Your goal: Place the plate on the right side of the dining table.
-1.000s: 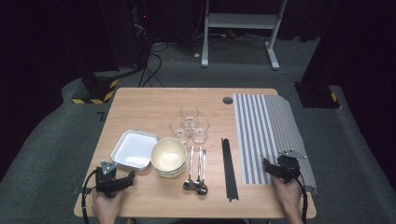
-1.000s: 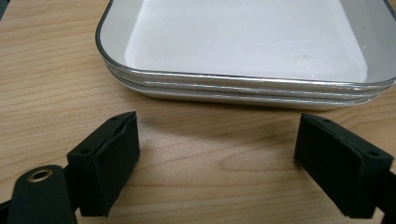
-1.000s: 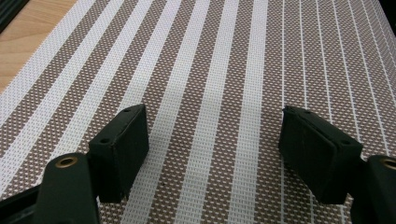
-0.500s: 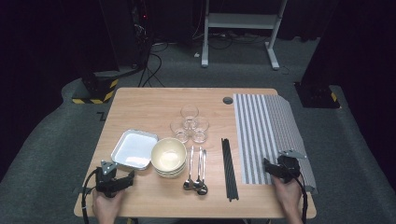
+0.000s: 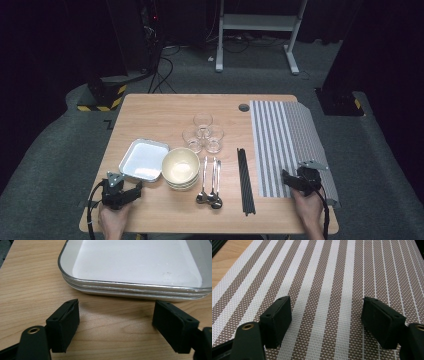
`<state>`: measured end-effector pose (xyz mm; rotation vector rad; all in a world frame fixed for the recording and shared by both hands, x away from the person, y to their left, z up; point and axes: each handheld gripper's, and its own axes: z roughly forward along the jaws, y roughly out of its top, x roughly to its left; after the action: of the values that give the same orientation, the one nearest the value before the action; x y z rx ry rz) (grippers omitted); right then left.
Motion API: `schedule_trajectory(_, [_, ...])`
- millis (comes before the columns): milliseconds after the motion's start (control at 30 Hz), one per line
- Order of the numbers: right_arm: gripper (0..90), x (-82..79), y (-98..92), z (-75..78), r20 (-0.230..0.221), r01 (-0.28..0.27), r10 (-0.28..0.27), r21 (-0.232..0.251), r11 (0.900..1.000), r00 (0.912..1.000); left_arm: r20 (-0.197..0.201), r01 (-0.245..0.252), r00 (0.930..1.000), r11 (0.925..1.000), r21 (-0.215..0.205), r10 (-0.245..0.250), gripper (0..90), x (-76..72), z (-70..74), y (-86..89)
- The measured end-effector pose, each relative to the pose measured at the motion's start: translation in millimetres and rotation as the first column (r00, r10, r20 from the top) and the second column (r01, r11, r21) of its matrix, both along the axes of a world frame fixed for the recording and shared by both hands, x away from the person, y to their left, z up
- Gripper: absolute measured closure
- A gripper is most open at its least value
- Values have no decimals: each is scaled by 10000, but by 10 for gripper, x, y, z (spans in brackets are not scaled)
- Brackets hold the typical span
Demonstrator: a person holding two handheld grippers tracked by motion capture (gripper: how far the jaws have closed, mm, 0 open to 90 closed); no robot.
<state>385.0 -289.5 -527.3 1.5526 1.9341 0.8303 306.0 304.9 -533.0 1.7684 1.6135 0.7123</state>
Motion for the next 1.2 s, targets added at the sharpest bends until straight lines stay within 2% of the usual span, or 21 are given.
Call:
schedule_trajectory(67, [243,0,0,0,2,-1,1,-3,10000,10000,70,-88,9999,9988,-472,92,228,-6,2,35])
schedule_trajectory(200, [246,-1,2,0,-3,10,-10,6,10000,10000,80,-152,9998,9975,-685,158,226,-10,5,48])
schedule_trajectory(500, [249,-3,3,1,-5,6,-6,9,10000,10000,-110,-211,9997,9972,-721,204,201,-11,22,80])
schedule_trajectory(933, [252,-6,6,1,2,18,-18,11,10000,10000,165,-382,9991,9958,-831,397,201,-64,124,188])
schedule_trajectory(1067, [253,-6,6,1,3,17,-17,12,10000,10000,316,-363,9987,9961,-800,389,202,-50,196,210])
schedule_trajectory(1200, [253,-6,6,1,3,21,-21,15,10000,10000,289,-304,9990,9963,-809,329,201,-24,226,221])
